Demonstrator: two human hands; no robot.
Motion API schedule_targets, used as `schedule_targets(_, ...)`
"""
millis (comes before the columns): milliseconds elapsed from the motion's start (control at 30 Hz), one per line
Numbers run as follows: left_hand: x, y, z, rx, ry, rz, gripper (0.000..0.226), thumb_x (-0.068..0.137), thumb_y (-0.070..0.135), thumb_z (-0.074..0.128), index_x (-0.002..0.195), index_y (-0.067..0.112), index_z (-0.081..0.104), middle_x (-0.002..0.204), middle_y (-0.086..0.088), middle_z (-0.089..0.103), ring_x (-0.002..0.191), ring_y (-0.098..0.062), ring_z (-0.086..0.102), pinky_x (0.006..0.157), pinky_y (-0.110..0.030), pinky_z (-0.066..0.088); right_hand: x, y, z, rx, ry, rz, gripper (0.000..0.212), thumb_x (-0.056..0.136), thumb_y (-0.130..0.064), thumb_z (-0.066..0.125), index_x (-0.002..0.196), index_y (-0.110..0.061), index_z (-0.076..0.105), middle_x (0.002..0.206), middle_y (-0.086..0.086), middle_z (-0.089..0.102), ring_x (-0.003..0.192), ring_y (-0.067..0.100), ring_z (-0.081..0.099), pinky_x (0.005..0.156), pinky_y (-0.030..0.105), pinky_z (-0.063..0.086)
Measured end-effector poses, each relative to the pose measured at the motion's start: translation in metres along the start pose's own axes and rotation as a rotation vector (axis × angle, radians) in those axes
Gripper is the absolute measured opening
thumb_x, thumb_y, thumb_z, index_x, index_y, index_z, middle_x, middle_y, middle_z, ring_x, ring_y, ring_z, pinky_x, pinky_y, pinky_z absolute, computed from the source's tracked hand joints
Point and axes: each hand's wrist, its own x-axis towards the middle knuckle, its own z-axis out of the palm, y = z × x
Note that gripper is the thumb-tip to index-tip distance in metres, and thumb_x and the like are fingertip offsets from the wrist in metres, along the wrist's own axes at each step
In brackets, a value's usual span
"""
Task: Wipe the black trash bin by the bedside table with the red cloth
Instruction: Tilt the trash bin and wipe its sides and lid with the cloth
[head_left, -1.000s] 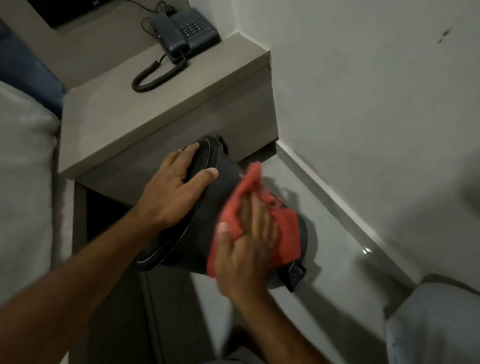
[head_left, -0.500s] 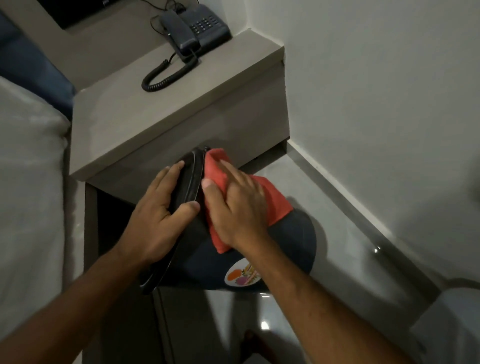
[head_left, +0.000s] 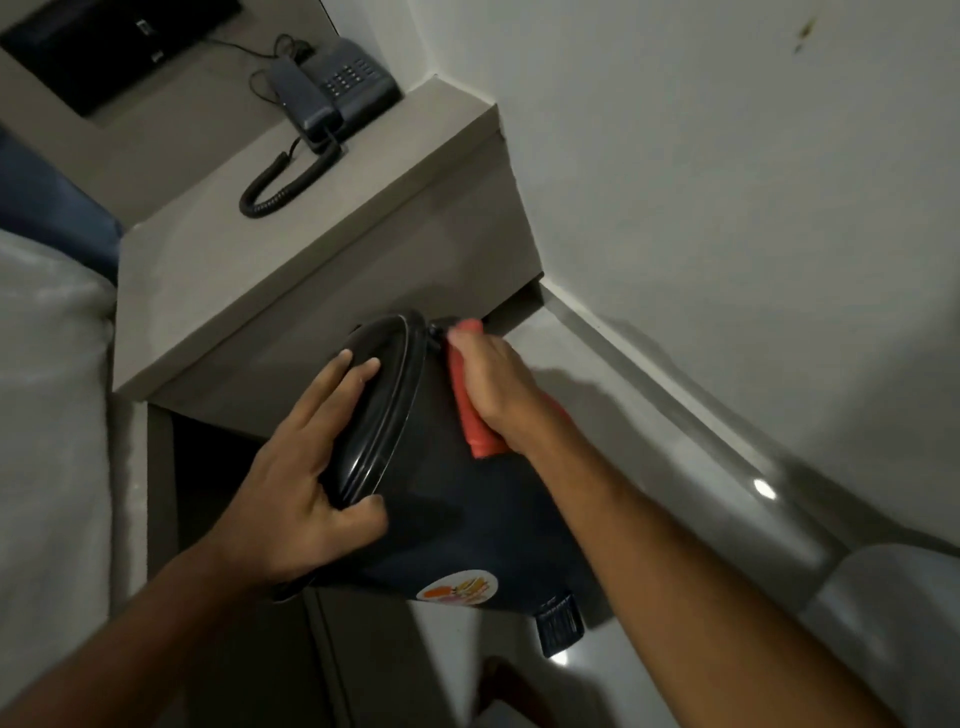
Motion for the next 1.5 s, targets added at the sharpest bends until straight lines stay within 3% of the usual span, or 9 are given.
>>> schedule_targets(167, 0.001, 0.004, 0.0, -0.026, 0.029, -0.048, 0.099, 0.058, 0.048, 0.06, 0.149, 0.043, 0.022, 0.161, 0.009, 0.017, 0.142, -0.004, 0.021, 0.101, -0.027, 0.027, 0.038, 0.022, -0.02, 0.017, -0.165, 0.122, 0.055, 0.099, -0.047, 0.038, 0.121, -0.009, 0.071, 0.114, 0.021, 0.074, 0.101, 0.026, 0.071, 0.096, 0.043, 0.056)
schedule_targets(300, 0.01, 0.014, 0.005, -0.03, 0.046, -0.144, 0.1, 0.057, 0.052, 0.062, 0.147, 0.05, 0.02, 0.16, 0.013, 0.015, 0.142, -0.012, 0.024, 0.106, -0.045, 0.034, 0.025, 0.081, -0.063, -0.037, -0.11, 0.318, 0.046, 0.102, -0.04, 0.037, 0.116, -0.012, 0.072, 0.081, 0.008, 0.075, 0.052, 0.012, 0.069, 0.045, 0.019, 0.052)
schedule_targets(600, 0.056, 0.026, 0.013, 0.068, 0.074, -0.295, 0.1, 0.058, 0.066, 0.055, 0.149, 0.044, 0.019, 0.16, 0.004, 0.021, 0.14, -0.024, 0.029, 0.109, -0.055, 0.032, -0.04, 0.06, 0.01, -0.077, 0.302, -0.356, 0.063, 0.093, -0.057, 0.032, 0.152, -0.033, 0.036, 0.157, 0.003, 0.047, 0.146, 0.023, 0.039, 0.121, 0.05, 0.024)
schedule_targets(733, 0.065, 0.028, 0.013, 0.075, 0.026, -0.341, 0.103, 0.058, 0.069, 0.054, 0.15, 0.041, 0.018, 0.158, -0.001, 0.023, 0.136, -0.028, 0.033, 0.106, -0.055, 0.036, -0.051, 0.094, 0.002, -0.234, 0.383, -0.531, 0.065, 0.095, -0.043, 0.04, 0.155, -0.017, 0.039, 0.153, 0.013, 0.051, 0.141, 0.024, 0.044, 0.119, 0.039, 0.029)
schedule_targets(900, 0.073, 0.049, 0.019, 0.109, 0.063, -0.413, 0.105, 0.059, 0.073, 0.049, 0.151, 0.032, 0.021, 0.154, -0.007, 0.031, 0.134, -0.033, 0.036, 0.105, -0.056, 0.037, -0.044, 0.118, -0.042, -0.127, 0.381, 0.07, 0.06, 0.103, -0.056, 0.024, 0.142, -0.022, 0.054, 0.136, 0.013, 0.064, 0.127, 0.031, 0.057, 0.111, 0.05, 0.041)
schedule_targets(1133, 0.106, 0.078, 0.031, -0.031, 0.104, -0.591, 0.113, 0.048, 0.082, 0.058, 0.143, 0.024, 0.038, 0.141, -0.011, 0.048, 0.125, -0.036, 0.048, 0.096, -0.056, 0.045, -0.058, 0.042, -0.008, 0.17, 0.235, -0.405, 0.061, 0.093, -0.045, 0.039, 0.149, -0.022, 0.048, 0.152, 0.006, 0.053, 0.143, 0.024, 0.044, 0.119, 0.055, 0.032)
schedule_targets(1233, 0.091, 0.076, 0.012, -0.328, 0.103, -0.47, 0.075, 0.047, 0.082, 0.069, 0.109, 0.041, 0.063, 0.102, 0.008, 0.073, 0.096, -0.015, 0.069, 0.076, -0.033, 0.058, -0.056, 0.037, -0.014, 0.082, 0.305, -0.447, 0.06, 0.097, -0.036, 0.038, 0.152, -0.014, 0.044, 0.156, 0.012, 0.048, 0.147, 0.027, 0.039, 0.12, 0.057, 0.027)
schedule_targets(1400, 0.022, 0.03, -0.001, 0.453, -0.37, -0.129, 0.154, 0.042, 0.08, 0.075, 0.145, 0.034, -0.029, 0.162, -0.007, -0.009, 0.146, -0.027, -0.004, 0.116, -0.054, 0.007, -0.049, 0.037, -0.012, -0.012, 0.406, -0.489, 0.059, 0.102, -0.038, 0.035, 0.154, -0.011, 0.039, 0.16, 0.012, 0.042, 0.15, 0.025, 0.034, 0.122, 0.056, 0.024)
schedule_targets(1500, 0.007, 0.017, -0.001, 0.511, -0.314, -0.068, 0.144, 0.056, 0.064, 0.076, 0.138, 0.037, -0.039, 0.161, -0.02, 0.002, 0.144, -0.035, 0.021, 0.113, -0.046, 0.025, -0.044, 0.04, -0.012, 0.102, 0.318, -0.414, 0.058, 0.1, -0.047, 0.036, 0.147, -0.016, 0.05, 0.142, 0.003, 0.061, 0.134, 0.008, 0.053, 0.115, 0.039, 0.041)
